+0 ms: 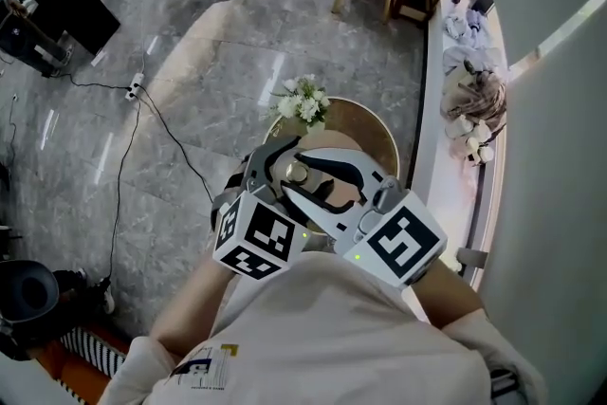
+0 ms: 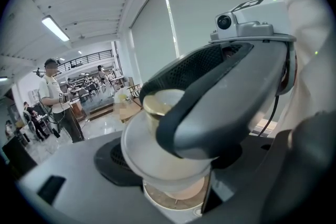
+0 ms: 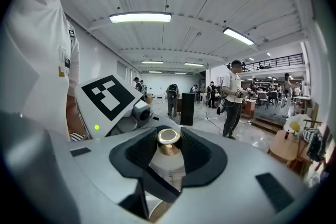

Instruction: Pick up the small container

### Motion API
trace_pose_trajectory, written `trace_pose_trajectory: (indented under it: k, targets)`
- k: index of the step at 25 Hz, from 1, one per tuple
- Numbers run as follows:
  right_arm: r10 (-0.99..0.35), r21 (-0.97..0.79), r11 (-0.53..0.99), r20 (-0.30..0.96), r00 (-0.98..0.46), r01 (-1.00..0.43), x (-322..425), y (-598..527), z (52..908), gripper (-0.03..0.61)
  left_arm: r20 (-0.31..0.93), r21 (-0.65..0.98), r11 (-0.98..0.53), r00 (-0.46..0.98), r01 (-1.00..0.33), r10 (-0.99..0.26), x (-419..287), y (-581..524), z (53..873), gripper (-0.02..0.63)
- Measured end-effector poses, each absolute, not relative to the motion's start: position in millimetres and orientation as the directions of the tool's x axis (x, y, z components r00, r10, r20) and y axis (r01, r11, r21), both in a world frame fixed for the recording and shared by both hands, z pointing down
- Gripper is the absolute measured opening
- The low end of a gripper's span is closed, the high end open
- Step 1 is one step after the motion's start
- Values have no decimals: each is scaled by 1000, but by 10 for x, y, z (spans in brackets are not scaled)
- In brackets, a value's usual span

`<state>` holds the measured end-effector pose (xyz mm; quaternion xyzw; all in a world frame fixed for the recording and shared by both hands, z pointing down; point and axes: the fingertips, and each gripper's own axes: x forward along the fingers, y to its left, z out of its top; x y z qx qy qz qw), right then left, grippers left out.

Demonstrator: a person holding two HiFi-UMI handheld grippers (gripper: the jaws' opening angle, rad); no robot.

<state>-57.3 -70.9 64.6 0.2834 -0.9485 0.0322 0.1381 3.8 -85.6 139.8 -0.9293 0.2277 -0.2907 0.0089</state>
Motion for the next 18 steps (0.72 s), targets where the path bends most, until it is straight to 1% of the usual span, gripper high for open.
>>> trace_pose_trajectory:
  k: [18]
  targets:
    - [-543, 35, 831, 268, -796, -555, -475, -511, 759, 137, 545, -168, -902, 725, -398, -421, 133, -658, 1523, 347]
